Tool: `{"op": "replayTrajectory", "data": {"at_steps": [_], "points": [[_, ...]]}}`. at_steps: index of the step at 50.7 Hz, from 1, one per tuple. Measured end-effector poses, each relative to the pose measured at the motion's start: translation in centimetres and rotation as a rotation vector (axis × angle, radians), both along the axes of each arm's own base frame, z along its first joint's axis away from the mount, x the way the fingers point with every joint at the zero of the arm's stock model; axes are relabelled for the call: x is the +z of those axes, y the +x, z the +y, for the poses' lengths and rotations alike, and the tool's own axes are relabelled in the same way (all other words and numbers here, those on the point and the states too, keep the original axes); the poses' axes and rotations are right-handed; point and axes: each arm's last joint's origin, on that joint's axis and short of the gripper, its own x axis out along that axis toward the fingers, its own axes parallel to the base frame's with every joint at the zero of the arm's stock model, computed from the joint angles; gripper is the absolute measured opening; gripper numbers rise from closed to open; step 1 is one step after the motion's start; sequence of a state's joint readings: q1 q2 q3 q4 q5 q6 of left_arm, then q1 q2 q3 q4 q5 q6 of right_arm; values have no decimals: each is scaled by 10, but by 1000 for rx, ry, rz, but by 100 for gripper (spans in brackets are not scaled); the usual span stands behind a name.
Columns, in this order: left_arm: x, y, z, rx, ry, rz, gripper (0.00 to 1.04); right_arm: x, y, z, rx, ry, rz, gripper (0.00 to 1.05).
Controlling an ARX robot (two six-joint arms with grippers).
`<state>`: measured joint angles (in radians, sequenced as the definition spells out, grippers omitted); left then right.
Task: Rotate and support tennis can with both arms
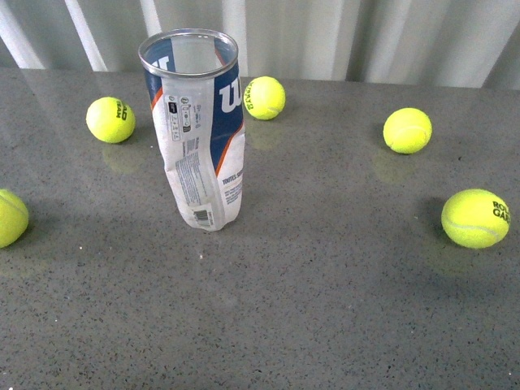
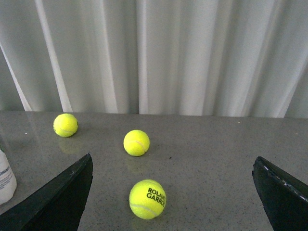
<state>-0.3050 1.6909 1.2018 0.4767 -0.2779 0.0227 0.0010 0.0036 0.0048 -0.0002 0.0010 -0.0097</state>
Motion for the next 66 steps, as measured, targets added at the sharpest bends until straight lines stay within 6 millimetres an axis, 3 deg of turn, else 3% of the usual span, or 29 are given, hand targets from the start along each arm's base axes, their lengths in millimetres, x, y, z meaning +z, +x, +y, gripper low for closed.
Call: {"op": "replayTrajectory", "data": {"at_steps": [8, 12, 16, 28, 39, 46, 66], "points": [[-24, -46, 33, 20, -30, -71, 42, 0, 0, 0, 1, 0, 0, 98], [-57, -74, 55, 41, -24, -24, 22, 0, 0, 0, 3, 0, 0, 98], [-77, -98, 65, 25, -22, 2, 4, 0, 0, 0, 2, 0, 0, 98], [-104, -156, 89, 29, -27, 1, 4, 0, 0, 0, 3, 0, 0, 98], [-116, -188, 98, 25, -28, -7, 4, 0, 0, 0, 3, 0, 0, 98], [-123, -205, 110, 30, -28, -2, 4, 0, 0, 0, 2, 0, 0, 98], [-133, -235, 110, 27, -28, -18, 4, 0, 0, 0, 3, 0, 0, 98]]}}
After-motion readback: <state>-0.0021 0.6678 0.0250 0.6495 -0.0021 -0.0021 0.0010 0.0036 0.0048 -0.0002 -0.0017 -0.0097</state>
